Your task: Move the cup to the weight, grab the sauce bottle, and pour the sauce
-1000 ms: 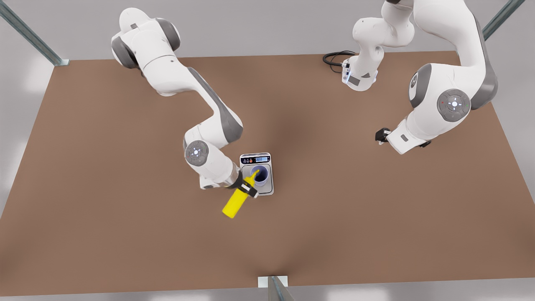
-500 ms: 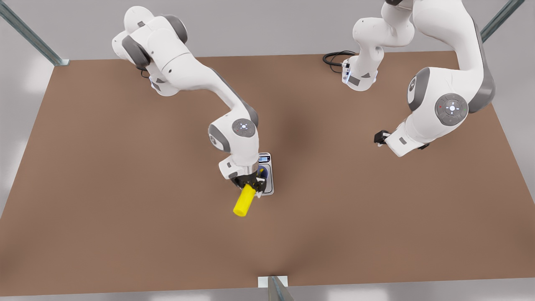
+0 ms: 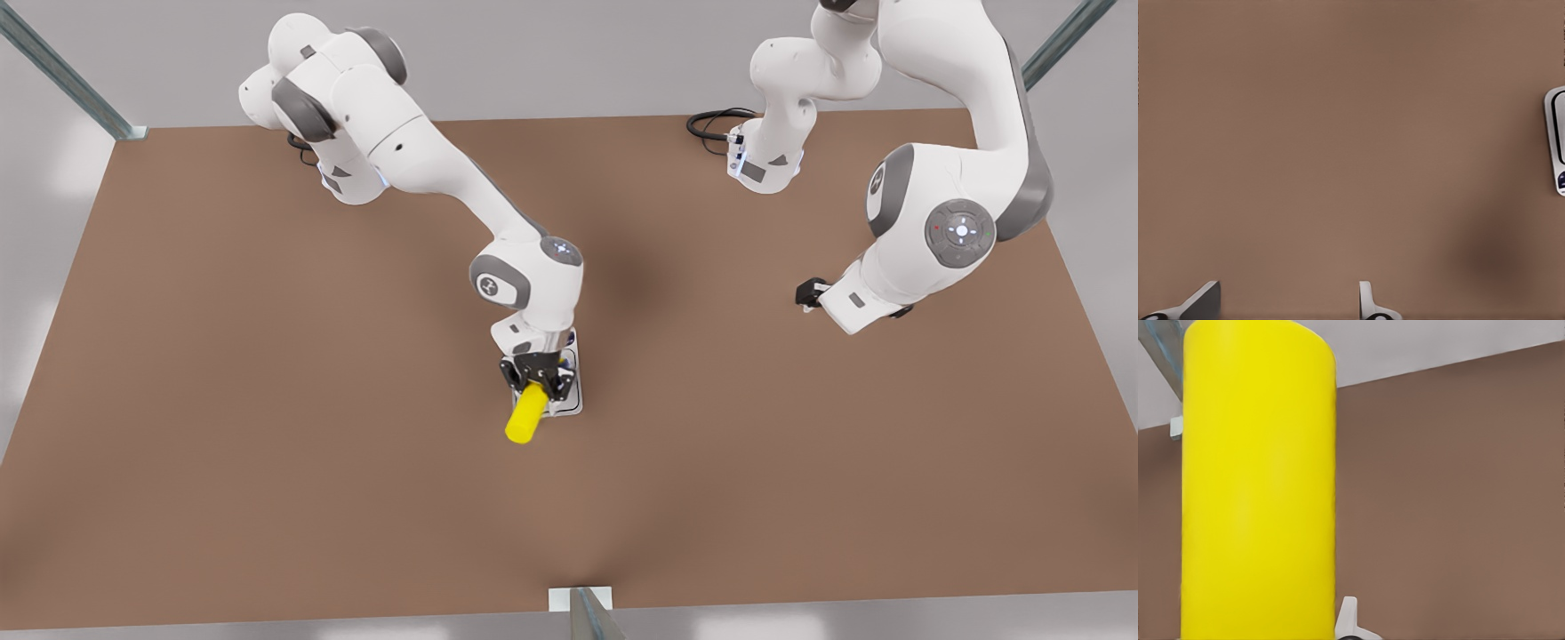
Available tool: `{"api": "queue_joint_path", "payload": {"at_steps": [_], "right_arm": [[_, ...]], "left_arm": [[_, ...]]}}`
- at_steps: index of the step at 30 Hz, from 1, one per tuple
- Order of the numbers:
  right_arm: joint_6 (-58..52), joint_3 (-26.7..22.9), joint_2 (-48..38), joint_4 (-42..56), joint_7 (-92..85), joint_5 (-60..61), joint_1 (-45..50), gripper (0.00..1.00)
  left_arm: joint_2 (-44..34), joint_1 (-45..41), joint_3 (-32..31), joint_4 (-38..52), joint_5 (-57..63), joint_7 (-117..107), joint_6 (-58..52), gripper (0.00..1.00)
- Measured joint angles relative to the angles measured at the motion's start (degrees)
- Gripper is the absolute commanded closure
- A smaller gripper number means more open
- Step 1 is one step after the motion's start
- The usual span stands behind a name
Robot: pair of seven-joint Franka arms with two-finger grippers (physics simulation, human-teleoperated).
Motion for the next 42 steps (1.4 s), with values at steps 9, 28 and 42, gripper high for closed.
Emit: {"api": "queue_joint_path", "payload": {"at_steps": [9, 28, 42], "right_arm": [[0.09, 2.23, -19.17, -14.23, -0.67, 45.29, -13.94, 0.79], [-30.27, 1.92, -14.39, -29.93, -44.23, 108.29, -49.15, 0.79], [-41.31, 4.84, 2.09, -28.40, -55.01, 110.25, -59.72, 0.79]], "left_arm": [[-0.26, -0.03, 0.00, -0.02, 0.05, 0.30, -0.44, 0.00], [0.08, -0.08, -0.61, -0.08, 0.35, -0.27, -0.44, 0.00], [0.42, -0.11, -0.62, -0.08, 0.75, -0.27, 0.17, 0.00]]}}
